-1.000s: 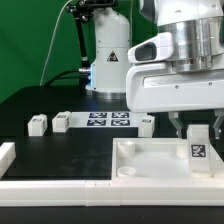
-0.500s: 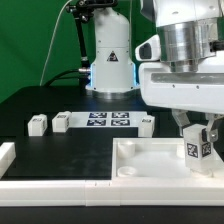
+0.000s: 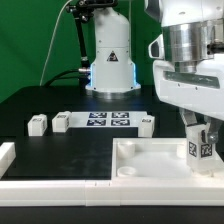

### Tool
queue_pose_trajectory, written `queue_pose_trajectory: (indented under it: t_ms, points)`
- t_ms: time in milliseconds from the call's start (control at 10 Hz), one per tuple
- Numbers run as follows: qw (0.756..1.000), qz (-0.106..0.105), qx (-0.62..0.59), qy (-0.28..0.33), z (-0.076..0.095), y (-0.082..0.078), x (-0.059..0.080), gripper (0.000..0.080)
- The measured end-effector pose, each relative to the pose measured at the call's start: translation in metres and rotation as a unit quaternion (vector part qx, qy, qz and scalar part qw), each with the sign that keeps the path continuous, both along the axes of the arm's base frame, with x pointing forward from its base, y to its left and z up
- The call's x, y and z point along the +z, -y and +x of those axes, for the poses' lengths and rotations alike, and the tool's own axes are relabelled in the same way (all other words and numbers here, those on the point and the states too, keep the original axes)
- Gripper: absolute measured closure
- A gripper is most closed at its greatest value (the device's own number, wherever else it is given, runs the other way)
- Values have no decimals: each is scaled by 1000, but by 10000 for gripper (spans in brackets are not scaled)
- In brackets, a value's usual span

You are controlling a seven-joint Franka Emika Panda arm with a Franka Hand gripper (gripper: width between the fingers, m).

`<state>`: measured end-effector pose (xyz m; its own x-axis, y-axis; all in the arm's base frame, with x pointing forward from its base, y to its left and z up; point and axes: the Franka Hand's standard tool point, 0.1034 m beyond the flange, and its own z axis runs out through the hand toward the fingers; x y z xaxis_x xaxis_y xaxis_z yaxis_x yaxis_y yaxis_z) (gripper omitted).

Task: Assemble one leg

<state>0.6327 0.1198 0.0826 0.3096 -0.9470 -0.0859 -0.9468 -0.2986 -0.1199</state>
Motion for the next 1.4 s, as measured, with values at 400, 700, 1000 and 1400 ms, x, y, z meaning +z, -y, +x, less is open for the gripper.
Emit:
queue_pose_trajectory:
  t_ms: [400, 700, 1000, 1400]
  points:
    - [997, -7, 80, 9, 0, -1, 0, 203]
    - [960, -27, 279, 28, -1, -4, 0, 153]
    - [896, -38, 440, 38, 2, -2, -3, 151]
    - [785, -73, 614, 38, 5, -9, -2, 151]
